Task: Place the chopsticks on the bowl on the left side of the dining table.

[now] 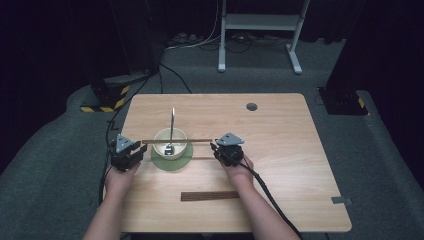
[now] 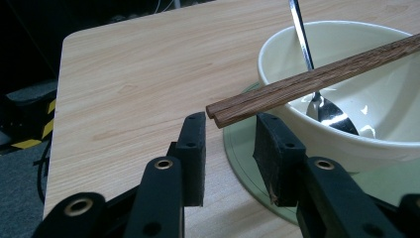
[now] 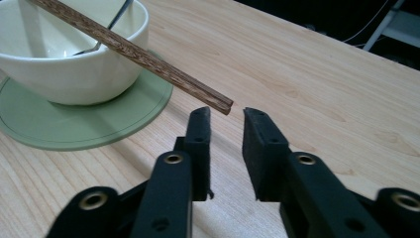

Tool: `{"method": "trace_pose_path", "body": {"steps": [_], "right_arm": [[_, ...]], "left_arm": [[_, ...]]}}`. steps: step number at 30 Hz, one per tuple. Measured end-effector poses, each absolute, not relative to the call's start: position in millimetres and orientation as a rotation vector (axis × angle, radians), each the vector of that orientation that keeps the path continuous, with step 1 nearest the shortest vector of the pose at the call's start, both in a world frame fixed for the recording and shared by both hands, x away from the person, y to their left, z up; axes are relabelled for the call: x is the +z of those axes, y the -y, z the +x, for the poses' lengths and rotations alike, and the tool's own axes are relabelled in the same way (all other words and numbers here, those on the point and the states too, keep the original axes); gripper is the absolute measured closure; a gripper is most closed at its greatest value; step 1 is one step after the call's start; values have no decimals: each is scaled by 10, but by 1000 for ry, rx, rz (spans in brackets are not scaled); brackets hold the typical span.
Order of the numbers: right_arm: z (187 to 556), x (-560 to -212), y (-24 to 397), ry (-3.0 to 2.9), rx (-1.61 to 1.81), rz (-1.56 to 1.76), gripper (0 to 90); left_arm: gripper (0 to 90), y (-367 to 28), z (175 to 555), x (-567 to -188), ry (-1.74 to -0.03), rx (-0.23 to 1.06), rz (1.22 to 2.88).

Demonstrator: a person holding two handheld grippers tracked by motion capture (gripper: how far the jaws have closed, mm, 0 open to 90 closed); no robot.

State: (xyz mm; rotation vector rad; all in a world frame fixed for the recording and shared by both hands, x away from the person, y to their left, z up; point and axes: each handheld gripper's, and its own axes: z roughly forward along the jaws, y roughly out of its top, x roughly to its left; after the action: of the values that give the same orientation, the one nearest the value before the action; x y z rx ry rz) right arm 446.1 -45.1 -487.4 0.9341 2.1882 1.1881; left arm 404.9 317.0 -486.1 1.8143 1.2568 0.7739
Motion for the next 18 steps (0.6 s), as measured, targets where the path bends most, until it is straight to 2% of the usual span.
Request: {"method": "trace_pose_path", "body": {"steps": [6, 12, 18], "right_arm": [[4461, -4870, 439, -2182, 1189, 914, 879], [4461, -4892, 421, -2180, 1180, 922, 880], [4450, -4906, 434, -2181, 1162, 922, 822]], "left_arm": [[666, -3172, 4049, -4862, -1259, 778, 1815], [678, -3176, 4052, -4865, -1257, 779, 1820], [688, -3181, 4053, -4863, -1264, 776, 1817]]}}
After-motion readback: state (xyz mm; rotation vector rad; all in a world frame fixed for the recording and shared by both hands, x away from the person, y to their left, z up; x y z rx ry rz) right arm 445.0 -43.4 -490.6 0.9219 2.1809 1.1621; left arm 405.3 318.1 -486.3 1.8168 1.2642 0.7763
